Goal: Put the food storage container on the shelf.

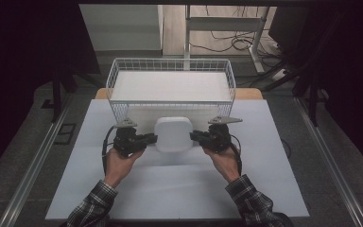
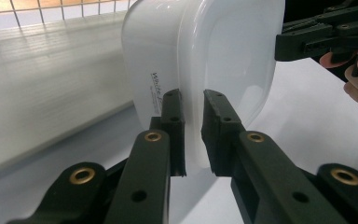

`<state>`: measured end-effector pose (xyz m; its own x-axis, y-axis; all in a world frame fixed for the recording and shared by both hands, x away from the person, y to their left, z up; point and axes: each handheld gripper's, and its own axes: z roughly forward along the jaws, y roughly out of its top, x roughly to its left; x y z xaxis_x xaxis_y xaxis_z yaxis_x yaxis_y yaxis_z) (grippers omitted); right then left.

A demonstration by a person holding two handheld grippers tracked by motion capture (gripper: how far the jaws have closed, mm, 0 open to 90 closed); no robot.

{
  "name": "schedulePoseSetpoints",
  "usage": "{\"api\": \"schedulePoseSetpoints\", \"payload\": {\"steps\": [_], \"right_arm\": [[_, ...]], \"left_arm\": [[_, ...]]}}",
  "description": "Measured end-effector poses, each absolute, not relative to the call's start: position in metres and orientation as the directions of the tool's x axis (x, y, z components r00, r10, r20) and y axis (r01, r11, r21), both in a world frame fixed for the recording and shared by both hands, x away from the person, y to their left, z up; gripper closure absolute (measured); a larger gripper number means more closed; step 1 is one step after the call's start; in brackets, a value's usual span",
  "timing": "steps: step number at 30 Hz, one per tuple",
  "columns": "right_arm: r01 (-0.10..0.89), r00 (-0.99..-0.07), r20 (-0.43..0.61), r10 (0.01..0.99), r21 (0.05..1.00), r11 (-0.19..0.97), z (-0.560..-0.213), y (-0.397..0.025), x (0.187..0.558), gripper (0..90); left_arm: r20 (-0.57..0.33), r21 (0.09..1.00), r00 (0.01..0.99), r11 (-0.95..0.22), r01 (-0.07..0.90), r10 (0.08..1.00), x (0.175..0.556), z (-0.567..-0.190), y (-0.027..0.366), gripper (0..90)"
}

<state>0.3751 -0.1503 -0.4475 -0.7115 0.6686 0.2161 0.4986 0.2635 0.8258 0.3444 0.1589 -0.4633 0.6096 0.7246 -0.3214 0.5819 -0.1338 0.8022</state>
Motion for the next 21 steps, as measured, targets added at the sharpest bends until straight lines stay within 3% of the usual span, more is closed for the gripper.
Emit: {"api": "schedulePoseSetpoints", "payload": {"steps": [21], "right_arm": [[0.545, -0.672, 0.232, 0.703, 0.797, 0.258, -0.469, -0.143, 0.41, 76.8]], "left_arm": [[-0.334, 0.77, 0.575, -0.136, 0.623, 0.747, 0.376, -0.48, 0.157, 79.2]]}}
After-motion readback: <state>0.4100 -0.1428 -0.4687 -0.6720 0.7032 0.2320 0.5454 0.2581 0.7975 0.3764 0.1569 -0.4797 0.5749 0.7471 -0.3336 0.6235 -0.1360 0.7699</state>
